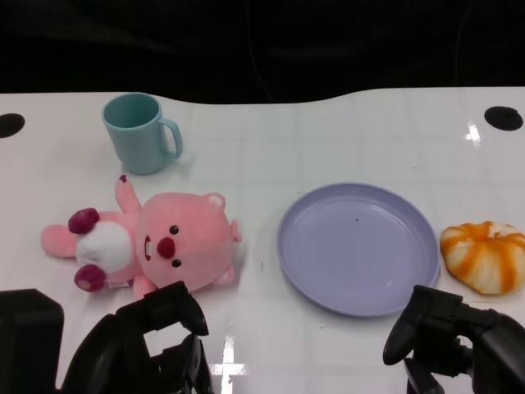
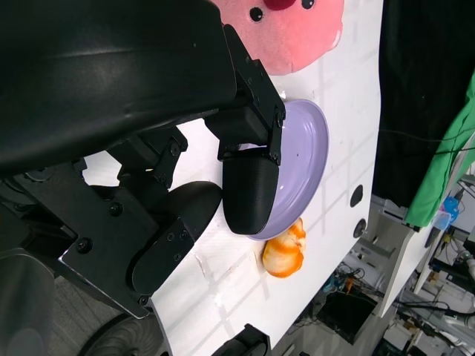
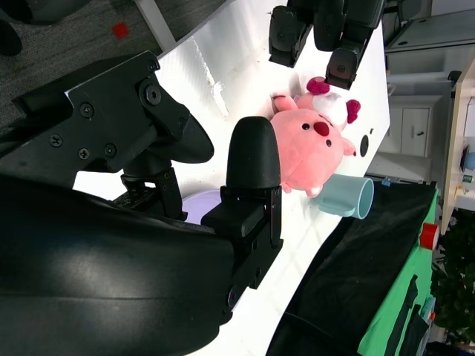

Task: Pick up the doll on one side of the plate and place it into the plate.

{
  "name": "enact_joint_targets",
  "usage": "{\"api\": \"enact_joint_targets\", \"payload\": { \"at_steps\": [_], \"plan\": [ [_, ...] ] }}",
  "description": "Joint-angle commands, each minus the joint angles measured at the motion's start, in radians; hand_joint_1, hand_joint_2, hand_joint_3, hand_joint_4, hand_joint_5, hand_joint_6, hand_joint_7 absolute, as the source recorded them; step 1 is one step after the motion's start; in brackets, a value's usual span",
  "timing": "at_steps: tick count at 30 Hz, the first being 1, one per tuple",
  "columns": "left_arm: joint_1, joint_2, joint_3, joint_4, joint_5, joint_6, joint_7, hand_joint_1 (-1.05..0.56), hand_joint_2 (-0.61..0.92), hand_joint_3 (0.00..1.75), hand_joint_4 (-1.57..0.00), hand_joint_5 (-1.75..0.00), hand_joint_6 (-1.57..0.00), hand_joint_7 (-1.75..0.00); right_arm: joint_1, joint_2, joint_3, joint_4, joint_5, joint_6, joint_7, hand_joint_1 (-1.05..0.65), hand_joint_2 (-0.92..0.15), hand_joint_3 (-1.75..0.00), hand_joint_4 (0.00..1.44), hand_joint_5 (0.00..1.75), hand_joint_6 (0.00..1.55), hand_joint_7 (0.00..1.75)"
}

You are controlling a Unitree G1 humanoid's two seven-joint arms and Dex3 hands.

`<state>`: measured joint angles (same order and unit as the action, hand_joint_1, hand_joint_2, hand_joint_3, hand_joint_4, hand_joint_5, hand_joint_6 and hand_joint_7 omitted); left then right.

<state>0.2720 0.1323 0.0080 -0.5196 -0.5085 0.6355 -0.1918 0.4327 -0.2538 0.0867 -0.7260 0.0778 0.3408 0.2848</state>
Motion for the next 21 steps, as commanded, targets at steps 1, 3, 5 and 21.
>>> {"api": "enact_joint_targets", "payload": {
  "at_steps": [1, 3, 5, 21],
  "plan": [
    [-0.005, 0.015, 0.010, 0.004, 0.004, -0.008, -0.010, -0.13, 0.39, 1.50, -0.89, -1.75, -0.73, -1.74, 0.000, -0.004, -0.004, -0.005, 0.006, -0.007, -0.002, -0.04, -0.62, -1.17, 0.61, 1.75, 0.53, 1.53],
    [-0.004, 0.014, 0.010, 0.003, 0.002, -0.008, -0.011, -0.13, 0.39, 1.50, -0.89, -1.75, -0.74, -1.74, 0.001, -0.003, -0.005, -0.007, 0.009, -0.007, -0.002, -0.04, -0.62, -1.17, 0.62, 1.75, 0.54, 1.53],
    [-0.003, 0.015, 0.011, 0.001, 0.002, -0.006, -0.009, -0.13, 0.39, 1.50, -0.90, -1.75, -0.74, -1.74, 0.003, -0.002, -0.005, -0.007, 0.010, -0.008, -0.002, -0.04, -0.62, -1.17, 0.62, 1.75, 0.54, 1.53],
    [-0.003, 0.018, 0.010, 0.000, 0.008, -0.012, -0.009, -0.14, 0.38, 1.50, -0.89, -1.75, -0.74, -1.74, 0.004, -0.009, -0.004, -0.010, 0.001, -0.012, -0.001, -0.05, -0.62, -1.17, 0.61, 1.75, 0.54, 1.53]
  ]
}}
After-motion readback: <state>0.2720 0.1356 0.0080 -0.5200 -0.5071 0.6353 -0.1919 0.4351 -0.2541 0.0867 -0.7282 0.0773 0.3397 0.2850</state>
